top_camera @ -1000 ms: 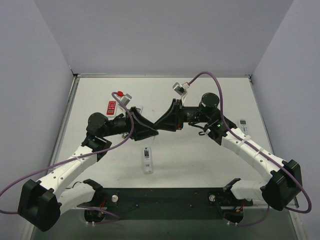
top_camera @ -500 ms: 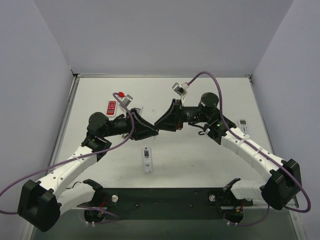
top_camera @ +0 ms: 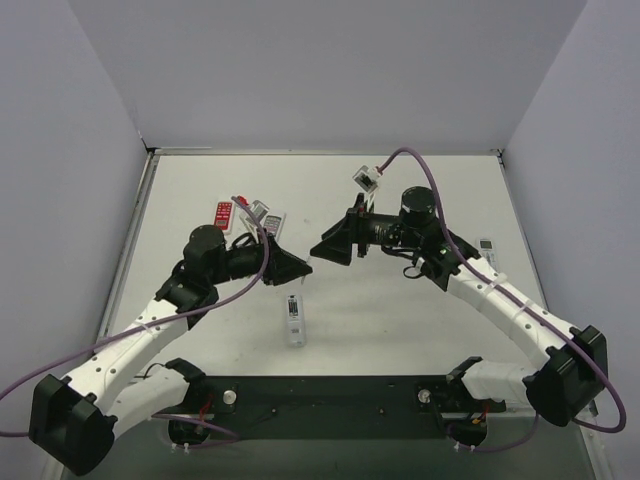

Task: Load the batteries into the remote control
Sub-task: Pick up the battery cover at the center of the board, then load the battery cover into the remote control.

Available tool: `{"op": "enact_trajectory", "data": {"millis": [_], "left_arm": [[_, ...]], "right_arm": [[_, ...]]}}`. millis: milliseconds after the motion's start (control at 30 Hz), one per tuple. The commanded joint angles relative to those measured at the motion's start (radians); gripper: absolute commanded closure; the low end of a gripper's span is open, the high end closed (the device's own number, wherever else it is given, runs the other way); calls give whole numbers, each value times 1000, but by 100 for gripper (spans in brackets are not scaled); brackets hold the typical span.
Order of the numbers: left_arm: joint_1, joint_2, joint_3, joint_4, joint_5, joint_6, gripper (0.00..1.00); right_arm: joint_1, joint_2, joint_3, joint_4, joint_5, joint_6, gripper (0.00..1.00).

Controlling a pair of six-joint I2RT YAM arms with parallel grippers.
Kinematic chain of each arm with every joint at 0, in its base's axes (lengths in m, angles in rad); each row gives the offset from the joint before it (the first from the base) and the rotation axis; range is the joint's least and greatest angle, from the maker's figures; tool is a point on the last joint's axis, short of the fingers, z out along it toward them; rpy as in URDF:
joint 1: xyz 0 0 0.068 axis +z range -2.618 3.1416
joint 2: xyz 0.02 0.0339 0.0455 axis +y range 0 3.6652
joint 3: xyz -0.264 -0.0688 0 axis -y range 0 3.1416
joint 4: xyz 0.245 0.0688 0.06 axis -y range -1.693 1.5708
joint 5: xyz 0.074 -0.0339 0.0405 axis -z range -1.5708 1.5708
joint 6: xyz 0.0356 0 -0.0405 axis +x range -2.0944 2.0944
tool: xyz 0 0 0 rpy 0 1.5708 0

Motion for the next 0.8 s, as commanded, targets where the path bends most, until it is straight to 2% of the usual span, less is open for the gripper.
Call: {"op": "enact_trajectory", "data": {"millis": [0,67,200,300,500,767], "left_arm": [[-41,-41,56,-337,-320,137,100],[-73,-44,59,-426,-508,126,100],[-208,-21,48,-510,-870,57,100],[-266,21,31,-536,-1031,-26,100],[-384,146,25,-562,-1269,-153,100],[-516,278,26,-562,-1477,-248,100]], "right_arm": [[-28,-93,-8,-111,222,-89,22],[-35,-114,-21,-156,310,-106,16],[-37,-128,-34,-312,425,-166,12],[-38,-136,-65,-366,508,-178,12],[-38,-142,-137,-363,511,-160,12],[-43,-127,-173,-365,485,-161,12]]}}
